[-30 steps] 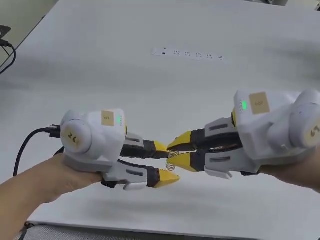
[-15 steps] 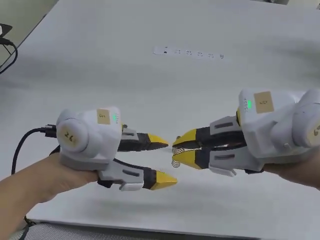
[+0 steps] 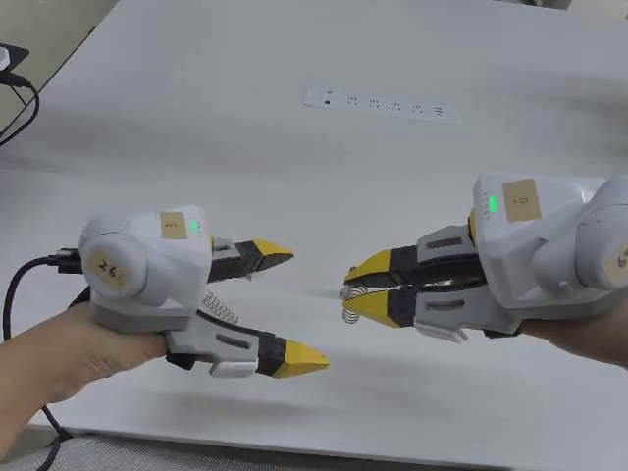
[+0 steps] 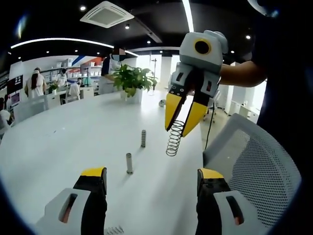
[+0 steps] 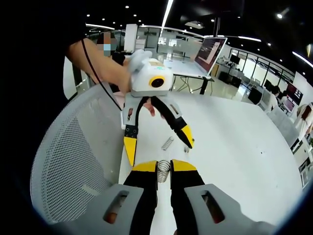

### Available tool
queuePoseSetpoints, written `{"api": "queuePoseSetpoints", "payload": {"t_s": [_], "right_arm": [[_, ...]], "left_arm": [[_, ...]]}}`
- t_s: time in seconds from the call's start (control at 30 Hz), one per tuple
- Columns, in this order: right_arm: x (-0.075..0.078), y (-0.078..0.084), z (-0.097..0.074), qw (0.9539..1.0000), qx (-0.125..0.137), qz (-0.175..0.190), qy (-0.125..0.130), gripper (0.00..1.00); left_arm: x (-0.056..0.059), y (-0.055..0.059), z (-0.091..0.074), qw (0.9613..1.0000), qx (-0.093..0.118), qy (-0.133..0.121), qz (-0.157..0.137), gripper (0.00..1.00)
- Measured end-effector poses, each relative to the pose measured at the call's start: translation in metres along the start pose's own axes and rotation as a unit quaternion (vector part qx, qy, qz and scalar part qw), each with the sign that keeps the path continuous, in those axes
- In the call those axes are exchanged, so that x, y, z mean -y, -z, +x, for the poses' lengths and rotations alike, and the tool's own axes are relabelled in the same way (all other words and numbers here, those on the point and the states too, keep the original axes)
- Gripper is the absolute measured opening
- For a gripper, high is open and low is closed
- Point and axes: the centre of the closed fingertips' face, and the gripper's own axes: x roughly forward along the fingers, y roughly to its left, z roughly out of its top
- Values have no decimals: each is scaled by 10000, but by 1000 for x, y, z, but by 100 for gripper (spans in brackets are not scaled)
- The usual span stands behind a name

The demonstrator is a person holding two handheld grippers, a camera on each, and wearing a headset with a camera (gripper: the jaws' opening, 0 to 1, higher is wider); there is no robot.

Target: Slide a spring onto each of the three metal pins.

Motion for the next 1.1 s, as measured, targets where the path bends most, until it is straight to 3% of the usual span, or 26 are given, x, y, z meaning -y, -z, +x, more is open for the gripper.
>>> {"api": "queuePoseSetpoints", "payload": {"t_s": [0.47,0.83,1.1], "right_arm": [[5,6,0,9999,-77,-21,108,6],[16,12,-4,9994,-103,-35,328,6],[23,14,-4,9991,-88,45,409,6]], "left_arm": [[-22,7,-17,9985,-32,-541,-89,94],[-39,19,-35,9957,-135,-883,-255,98],[-40,23,-38,9948,-151,-944,-349,98]]}}
